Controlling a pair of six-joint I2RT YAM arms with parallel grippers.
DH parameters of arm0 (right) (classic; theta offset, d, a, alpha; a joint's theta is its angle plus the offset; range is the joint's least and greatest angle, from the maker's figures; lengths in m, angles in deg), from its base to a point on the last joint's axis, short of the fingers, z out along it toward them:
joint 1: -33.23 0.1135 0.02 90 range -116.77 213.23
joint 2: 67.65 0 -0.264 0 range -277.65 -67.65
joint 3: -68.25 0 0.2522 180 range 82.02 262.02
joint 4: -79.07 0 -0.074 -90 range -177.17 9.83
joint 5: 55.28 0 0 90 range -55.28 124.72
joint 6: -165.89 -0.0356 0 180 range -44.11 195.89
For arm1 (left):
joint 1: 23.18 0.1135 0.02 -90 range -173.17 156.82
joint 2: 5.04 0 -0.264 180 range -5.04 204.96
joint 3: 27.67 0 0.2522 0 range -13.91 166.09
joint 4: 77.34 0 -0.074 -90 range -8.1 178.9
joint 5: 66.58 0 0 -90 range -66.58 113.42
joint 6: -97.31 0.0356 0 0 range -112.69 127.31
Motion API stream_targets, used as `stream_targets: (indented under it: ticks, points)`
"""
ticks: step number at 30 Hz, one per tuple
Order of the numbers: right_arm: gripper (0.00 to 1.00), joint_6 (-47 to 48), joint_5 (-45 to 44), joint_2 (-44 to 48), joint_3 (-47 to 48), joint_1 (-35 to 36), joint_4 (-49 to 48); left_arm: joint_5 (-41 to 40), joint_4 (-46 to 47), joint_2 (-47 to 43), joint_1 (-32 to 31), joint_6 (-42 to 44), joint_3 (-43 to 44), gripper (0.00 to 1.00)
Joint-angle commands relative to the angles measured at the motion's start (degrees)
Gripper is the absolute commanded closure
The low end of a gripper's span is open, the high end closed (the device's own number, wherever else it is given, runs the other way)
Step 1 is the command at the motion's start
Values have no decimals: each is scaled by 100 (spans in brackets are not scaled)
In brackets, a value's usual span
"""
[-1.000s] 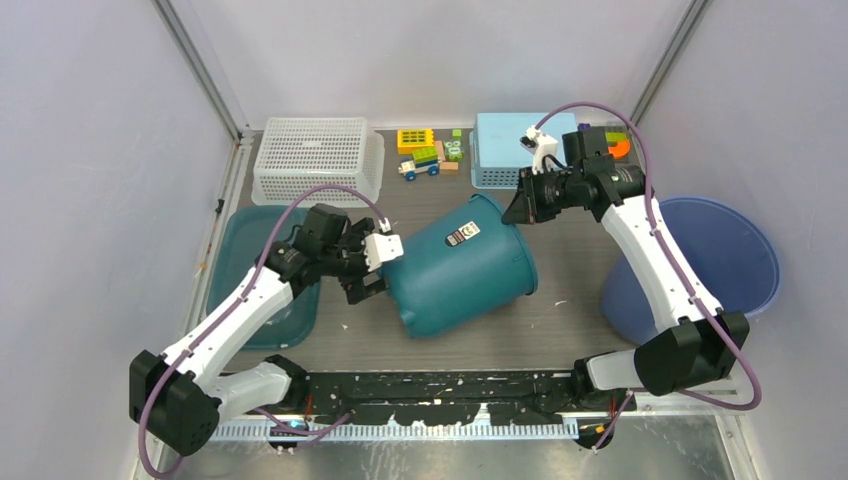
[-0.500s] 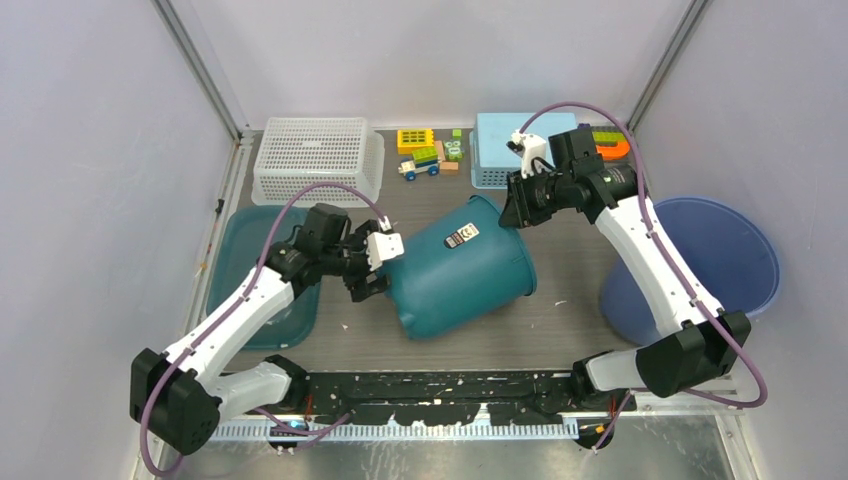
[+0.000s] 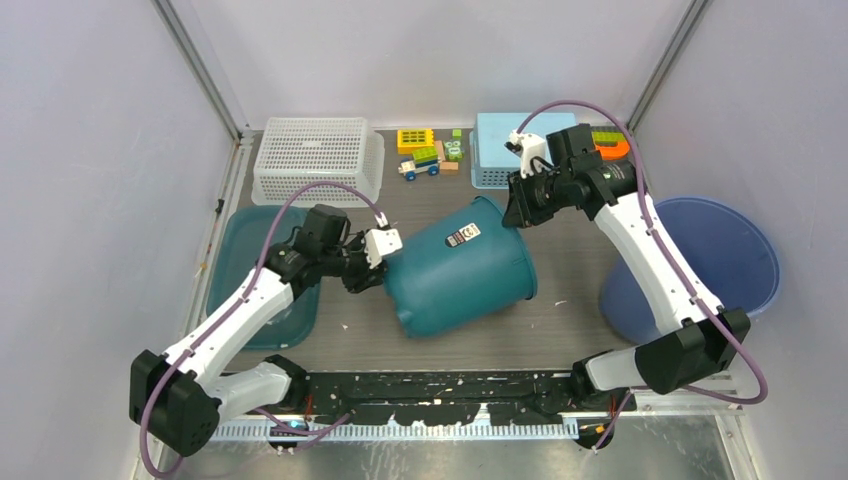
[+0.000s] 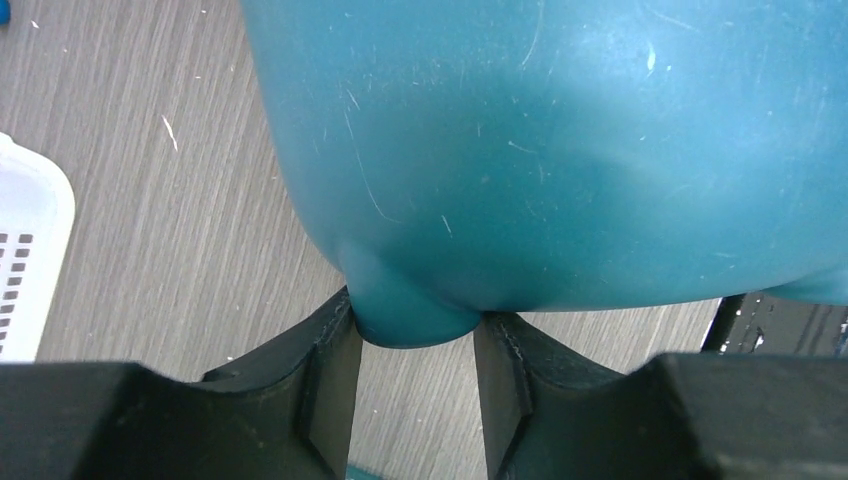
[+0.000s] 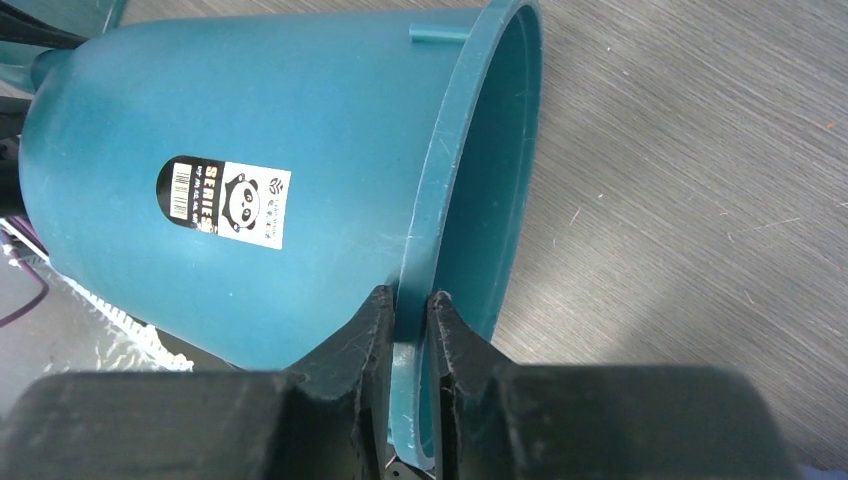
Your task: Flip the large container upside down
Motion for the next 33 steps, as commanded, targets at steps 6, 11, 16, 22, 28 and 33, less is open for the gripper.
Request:
stream_targets:
  ticks: [6,11,16,22,28,33]
  points:
    - [98,167,1106,-498,144,173,668,785,753,26,-326,-910,702,88]
    - [99,260,1581,-588,142,178,794,677,789,137,-446,-1169,939,100]
    - [99,302,1860,-684,194,170,873,551,750,159,-453,-1482,1438,100]
    - [99,311,2198,-830,299,162,930,540,579,266,-453,-1798,2167,100]
    - [99,301,2282,-828,149,146,828,526,592,453,-449,-2050,2526,100]
    - [99,209,2385,-852,-66,-47,617,449,591,582,-456,-2167,2803,100]
